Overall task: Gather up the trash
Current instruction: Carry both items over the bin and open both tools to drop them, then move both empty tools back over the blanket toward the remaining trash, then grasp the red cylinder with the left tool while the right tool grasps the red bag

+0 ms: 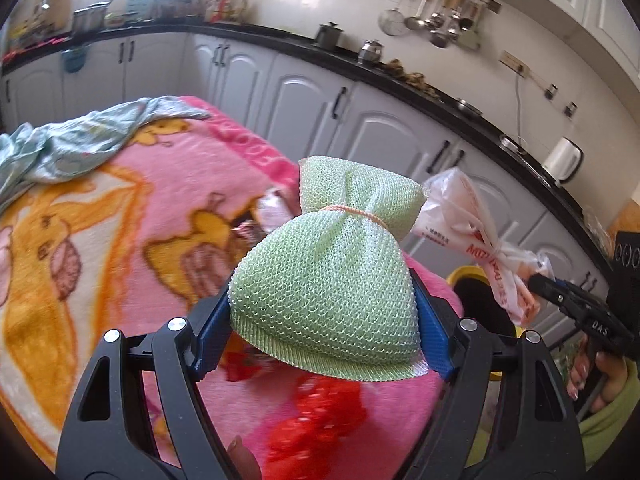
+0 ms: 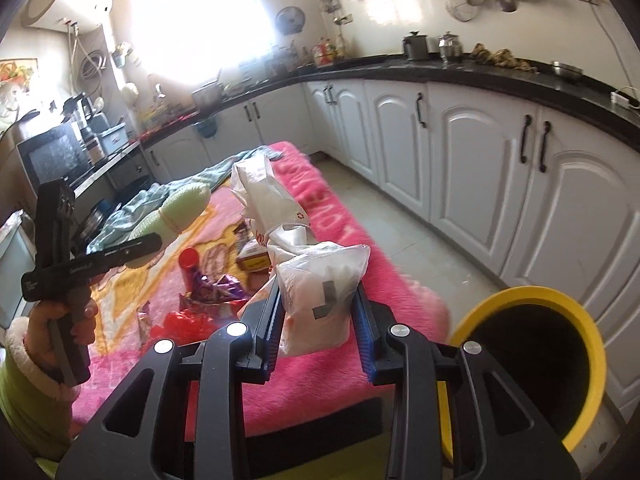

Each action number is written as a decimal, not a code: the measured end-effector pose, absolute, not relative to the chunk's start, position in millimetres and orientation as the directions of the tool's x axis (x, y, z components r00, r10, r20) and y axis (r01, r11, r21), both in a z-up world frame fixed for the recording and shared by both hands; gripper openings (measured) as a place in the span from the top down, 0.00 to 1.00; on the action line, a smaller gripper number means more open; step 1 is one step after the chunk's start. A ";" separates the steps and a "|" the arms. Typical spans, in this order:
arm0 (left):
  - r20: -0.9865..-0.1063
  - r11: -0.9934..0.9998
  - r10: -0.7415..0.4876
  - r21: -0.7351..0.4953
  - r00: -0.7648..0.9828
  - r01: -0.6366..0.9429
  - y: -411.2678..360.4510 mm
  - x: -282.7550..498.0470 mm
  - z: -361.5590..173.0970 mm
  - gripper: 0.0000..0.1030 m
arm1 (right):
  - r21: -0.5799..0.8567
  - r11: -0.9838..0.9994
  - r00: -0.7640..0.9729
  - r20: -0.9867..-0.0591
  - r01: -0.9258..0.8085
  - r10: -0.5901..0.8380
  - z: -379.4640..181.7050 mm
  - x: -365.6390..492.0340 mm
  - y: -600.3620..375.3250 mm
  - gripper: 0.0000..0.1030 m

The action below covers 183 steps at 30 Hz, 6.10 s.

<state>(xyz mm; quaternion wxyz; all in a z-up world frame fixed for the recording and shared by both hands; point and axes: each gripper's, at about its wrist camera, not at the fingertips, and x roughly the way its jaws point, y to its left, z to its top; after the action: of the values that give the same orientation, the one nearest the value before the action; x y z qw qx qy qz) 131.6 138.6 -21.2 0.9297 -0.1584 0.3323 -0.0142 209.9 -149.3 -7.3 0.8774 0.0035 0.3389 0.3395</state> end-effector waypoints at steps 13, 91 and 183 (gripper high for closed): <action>-0.591 0.960 -0.220 -0.273 0.776 0.065 67.7 156.7 -1.9 0.32 | 0.212 0.852 0.666 -0.545 -0.478 0.509 6.0 203.7 -230.0 0.71; -0.596 0.950 -0.288 -0.278 0.750 0.144 -34.4 193.9 -24.8 0.11 | 0.201 0.936 0.763 -0.543 -0.287 0.351 -16.5 190.9 -306.2 0.28; -0.692 0.950 -0.016 -0.236 0.722 -0.206 200.3 156.5 -64.7 0.79 | 0.286 0.496 0.193 -0.678 -0.820 0.709 -80.0 150.9 7.8 0.86</action>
<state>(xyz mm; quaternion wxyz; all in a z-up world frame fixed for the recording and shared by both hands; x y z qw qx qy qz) 156.5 200.3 -64.7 0.9157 -0.1499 0.3693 0.0519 150.9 7.8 -80.0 0.7691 -0.0697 0.3957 0.4970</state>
